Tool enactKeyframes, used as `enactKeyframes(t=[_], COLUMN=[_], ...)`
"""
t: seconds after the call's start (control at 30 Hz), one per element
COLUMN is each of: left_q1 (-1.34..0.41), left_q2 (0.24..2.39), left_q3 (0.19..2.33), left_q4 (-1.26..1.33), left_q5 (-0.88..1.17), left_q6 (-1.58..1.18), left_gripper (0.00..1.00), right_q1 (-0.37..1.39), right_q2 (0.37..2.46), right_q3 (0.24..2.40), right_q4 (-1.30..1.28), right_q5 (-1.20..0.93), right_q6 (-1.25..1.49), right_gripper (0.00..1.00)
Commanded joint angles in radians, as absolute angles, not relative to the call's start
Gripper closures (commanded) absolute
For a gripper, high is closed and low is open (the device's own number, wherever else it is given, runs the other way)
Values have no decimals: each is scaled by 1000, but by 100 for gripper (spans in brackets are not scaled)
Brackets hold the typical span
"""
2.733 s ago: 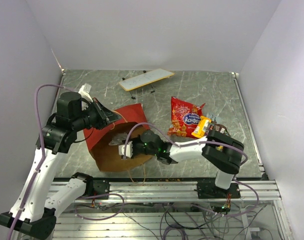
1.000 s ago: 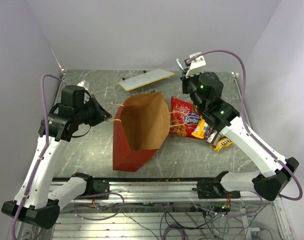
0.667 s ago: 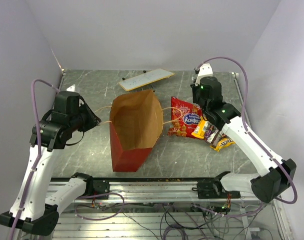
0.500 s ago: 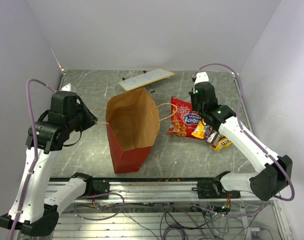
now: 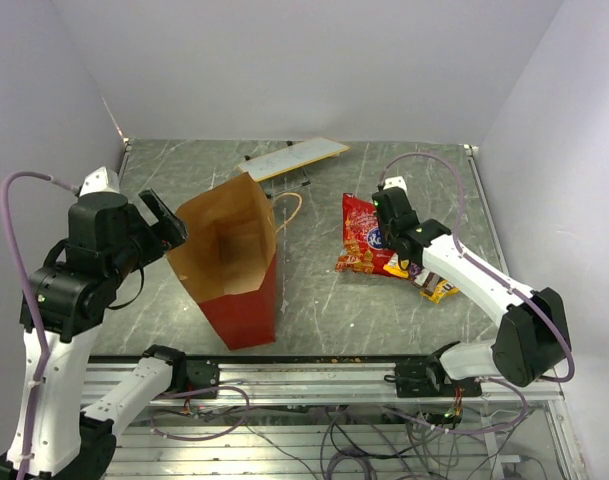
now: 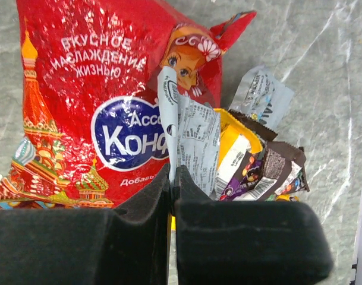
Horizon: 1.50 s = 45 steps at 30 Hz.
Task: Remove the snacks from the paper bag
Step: Adjust the paper bag at the center of the board, then reset both arms
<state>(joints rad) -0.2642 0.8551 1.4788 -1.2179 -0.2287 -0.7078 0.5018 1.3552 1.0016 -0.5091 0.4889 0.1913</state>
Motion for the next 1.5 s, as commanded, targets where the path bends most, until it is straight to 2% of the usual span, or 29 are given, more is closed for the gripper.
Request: enactKeyframes(t=[0.0, 0.3, 0.33, 0.5, 0.63, 0.77, 0.83, 1.0, 1.23, 1.47], left_q1=[-258, -258, -258, -258, -258, -258, -258, -258, -258, -258], left_q2=[862, 885, 888, 916, 961, 972, 971, 992, 1051, 1013], left_q3=[1556, 1670, 1686, 1766, 1849, 1868, 1859, 1865, 1937, 1906], left_q4=[-1223, -1283, -1291, -1305, -1302, -1250, -1207, -1144, -1118, -1034], left_q5=[-262, -310, -311, -308, -292, -261, -235, -216, -178, -95], left_q6=[-645, -591, -591, -582, -585, -638, -667, -673, -626, -535], left_gripper=[0, 0, 1, 0, 0, 0, 0, 0, 0, 1], right_q1=[500, 499, 499, 500, 500, 499, 500, 500, 500, 500], right_q2=[1368, 1392, 1389, 1368, 1326, 1264, 1234, 1186, 1095, 968], right_q3=[961, 907, 906, 918, 980, 1077, 1131, 1298, 1523, 1670], right_q4=[-477, -443, -442, -476, -553, -634, -663, -684, -732, -731], right_q5=[479, 459, 450, 419, 444, 408, 328, 105, 138, 209], right_q6=[215, 234, 236, 250, 228, 210, 200, 274, 396, 427], right_gripper=[100, 100, 97, 71, 35, 17, 2, 0, 0, 0])
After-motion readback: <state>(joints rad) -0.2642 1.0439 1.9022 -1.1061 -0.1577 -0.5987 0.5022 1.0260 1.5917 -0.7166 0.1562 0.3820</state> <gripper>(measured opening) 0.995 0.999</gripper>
